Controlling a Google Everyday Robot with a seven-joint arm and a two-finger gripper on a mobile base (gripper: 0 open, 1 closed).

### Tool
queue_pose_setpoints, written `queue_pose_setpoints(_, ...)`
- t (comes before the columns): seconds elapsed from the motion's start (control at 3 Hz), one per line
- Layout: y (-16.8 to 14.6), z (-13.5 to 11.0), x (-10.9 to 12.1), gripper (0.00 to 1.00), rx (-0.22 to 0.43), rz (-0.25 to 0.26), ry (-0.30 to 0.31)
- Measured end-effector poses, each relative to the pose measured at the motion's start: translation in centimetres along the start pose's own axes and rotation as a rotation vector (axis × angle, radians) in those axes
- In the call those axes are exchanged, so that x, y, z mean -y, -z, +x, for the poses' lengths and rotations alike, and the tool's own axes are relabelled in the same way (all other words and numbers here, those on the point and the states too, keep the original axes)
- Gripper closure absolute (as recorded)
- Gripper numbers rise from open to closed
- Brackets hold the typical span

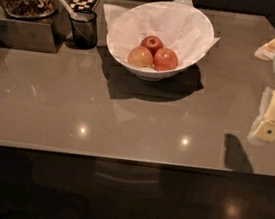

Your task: Pick apple from white bowl

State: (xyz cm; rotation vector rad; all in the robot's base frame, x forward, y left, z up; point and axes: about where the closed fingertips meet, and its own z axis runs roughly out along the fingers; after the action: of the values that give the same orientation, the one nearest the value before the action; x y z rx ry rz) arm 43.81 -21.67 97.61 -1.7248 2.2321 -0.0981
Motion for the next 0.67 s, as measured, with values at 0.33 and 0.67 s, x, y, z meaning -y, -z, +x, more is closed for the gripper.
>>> queue_pose_setpoints(0.33, 0.00, 0.00, 0.01, 0.00, 0.000, 0.000, 0.000)
queue_pose_setpoints(0.67, 0.37, 0.18, 0.64, 0.00, 0.040, 0.020, -0.044)
